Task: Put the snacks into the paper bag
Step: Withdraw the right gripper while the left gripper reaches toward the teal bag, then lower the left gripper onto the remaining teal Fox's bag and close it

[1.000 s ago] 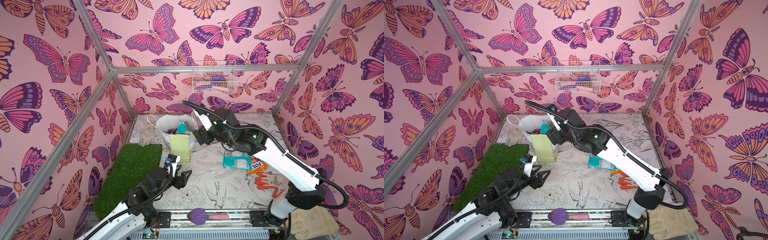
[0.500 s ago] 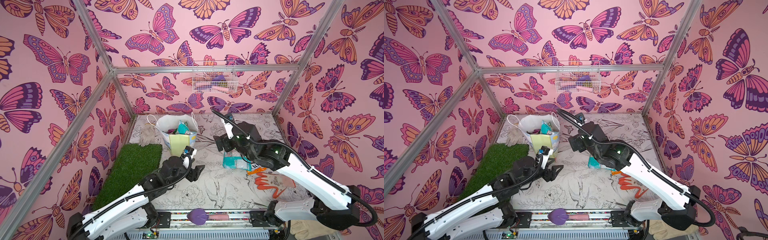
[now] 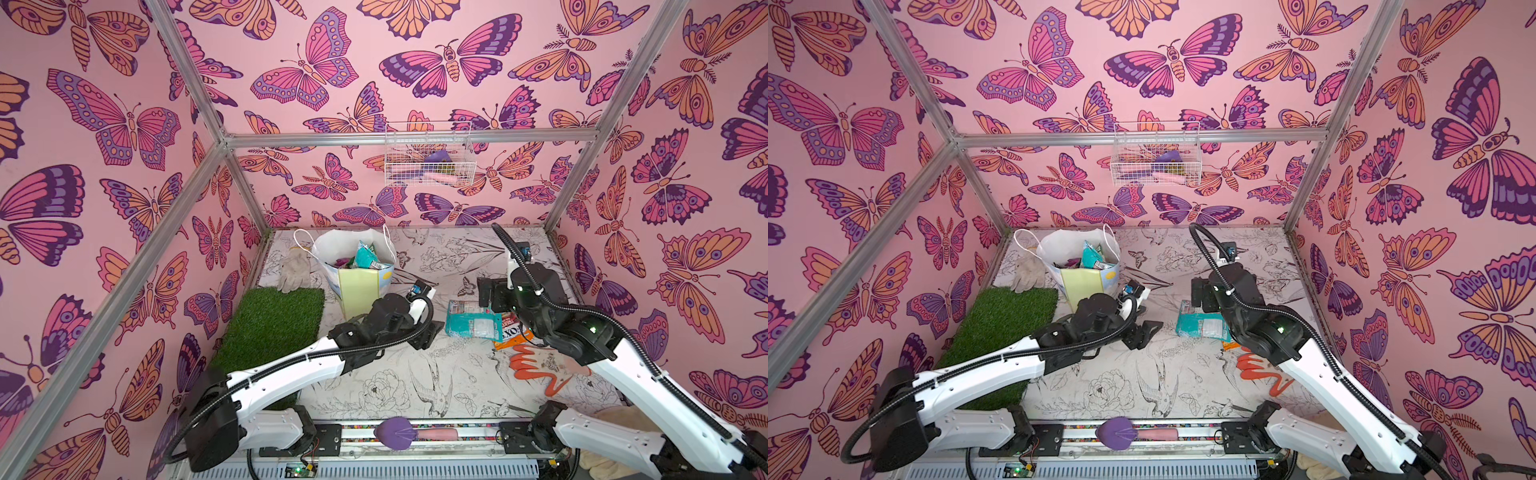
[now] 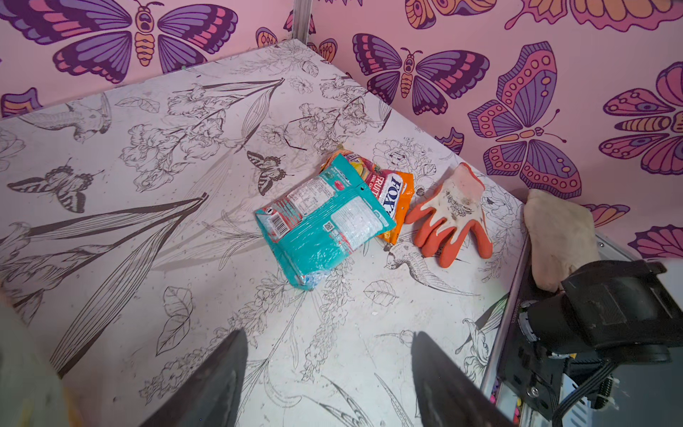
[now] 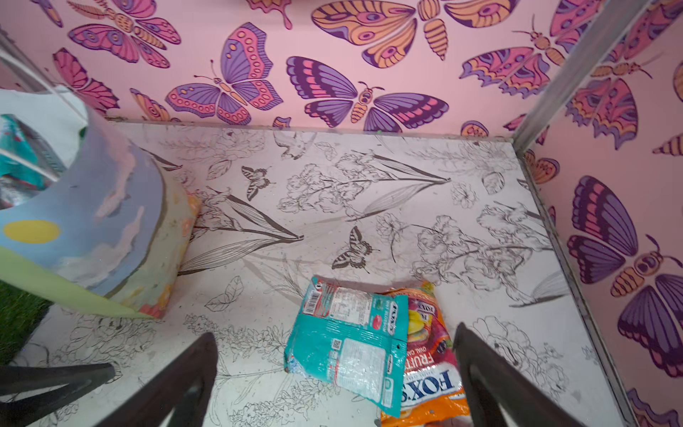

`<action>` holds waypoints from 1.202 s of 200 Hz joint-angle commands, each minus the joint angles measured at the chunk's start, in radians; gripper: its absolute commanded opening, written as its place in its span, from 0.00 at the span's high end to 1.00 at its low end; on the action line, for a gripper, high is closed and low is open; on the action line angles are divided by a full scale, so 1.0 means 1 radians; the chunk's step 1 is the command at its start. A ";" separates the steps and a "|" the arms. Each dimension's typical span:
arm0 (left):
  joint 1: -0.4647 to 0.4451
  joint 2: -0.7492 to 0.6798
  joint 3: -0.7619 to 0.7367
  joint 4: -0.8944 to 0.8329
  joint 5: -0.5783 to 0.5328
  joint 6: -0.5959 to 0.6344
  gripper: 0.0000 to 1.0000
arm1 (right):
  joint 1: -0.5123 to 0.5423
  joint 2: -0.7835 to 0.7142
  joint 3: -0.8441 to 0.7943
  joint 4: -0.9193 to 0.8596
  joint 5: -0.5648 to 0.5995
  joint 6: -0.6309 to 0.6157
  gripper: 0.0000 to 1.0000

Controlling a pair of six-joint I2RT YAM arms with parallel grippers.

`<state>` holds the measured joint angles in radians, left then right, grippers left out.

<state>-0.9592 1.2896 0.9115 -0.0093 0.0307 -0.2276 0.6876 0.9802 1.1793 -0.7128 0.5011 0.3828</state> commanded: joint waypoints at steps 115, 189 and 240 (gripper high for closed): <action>-0.067 0.391 0.275 0.035 0.030 0.001 0.25 | -0.211 -0.139 -0.152 -0.037 -0.003 0.103 0.01; -0.152 0.558 0.416 -0.044 -0.096 0.186 0.24 | -0.386 -0.215 -0.186 -0.041 -0.052 0.141 0.01; -0.222 0.665 0.494 -0.104 -0.224 0.320 0.24 | -0.467 -0.216 -0.208 -0.041 -0.153 0.156 0.01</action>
<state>-1.1549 1.9102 1.3705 -0.0574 -0.1043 -0.0040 0.2428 0.7654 0.9848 -0.7387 0.4046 0.5133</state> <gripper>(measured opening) 0.760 0.994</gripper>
